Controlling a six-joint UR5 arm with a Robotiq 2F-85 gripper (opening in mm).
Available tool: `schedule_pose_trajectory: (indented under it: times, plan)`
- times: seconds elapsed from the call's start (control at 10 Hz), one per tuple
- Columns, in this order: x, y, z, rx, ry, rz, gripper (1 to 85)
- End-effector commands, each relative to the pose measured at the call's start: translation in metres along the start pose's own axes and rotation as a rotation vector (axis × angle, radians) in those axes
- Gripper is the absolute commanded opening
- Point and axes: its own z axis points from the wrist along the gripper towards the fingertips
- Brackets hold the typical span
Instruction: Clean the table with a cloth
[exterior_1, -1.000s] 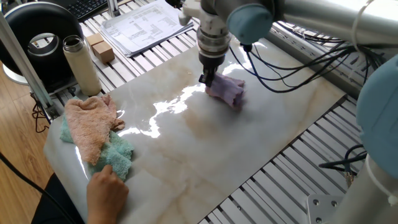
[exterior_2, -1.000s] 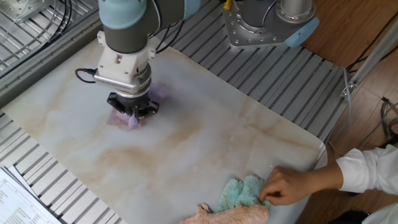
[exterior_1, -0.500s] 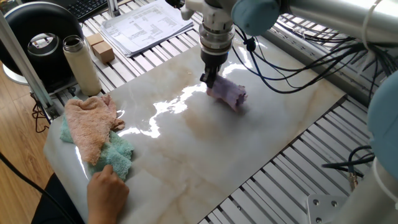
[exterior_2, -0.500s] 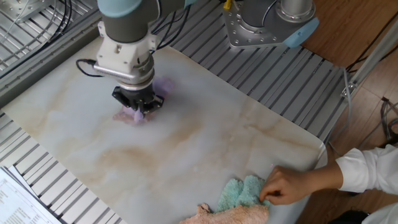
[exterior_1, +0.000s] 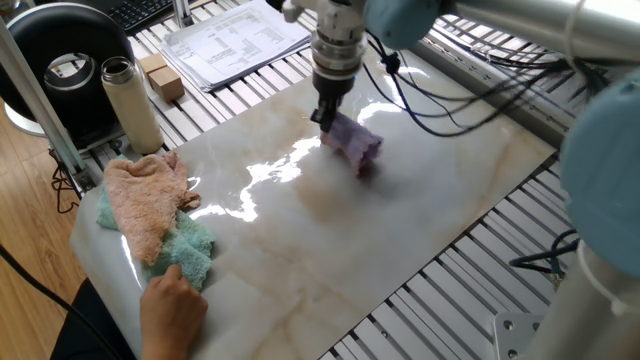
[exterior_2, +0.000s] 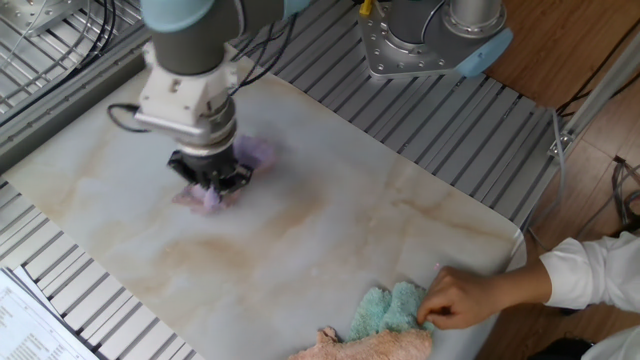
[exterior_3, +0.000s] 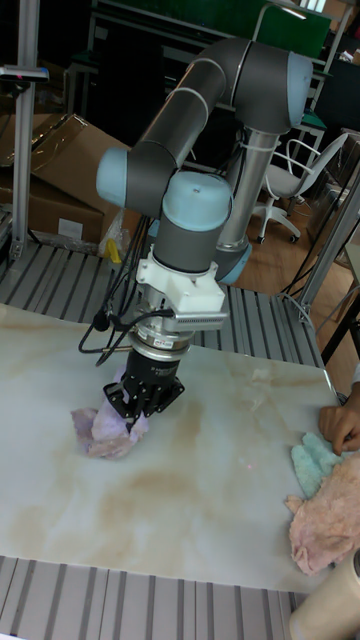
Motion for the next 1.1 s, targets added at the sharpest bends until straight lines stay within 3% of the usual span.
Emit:
schedule_pose_trajectory:
  times: [0.0,0.2,0.5,0.8,1.0]
  plan:
    - [-0.024,-0.007,0.001,0.003,-0.002,-0.017,1.0]
    - [-0.027,-0.013,0.001,0.024,-0.014,0.008,1.0]
    - [-0.039,-0.012,0.004,0.015,-0.058,0.032,1.0]
    - [-0.062,-0.027,0.025,0.037,-0.076,-0.024,1.0]
    - [-0.078,-0.029,0.016,0.027,-0.06,-0.047,1.0]
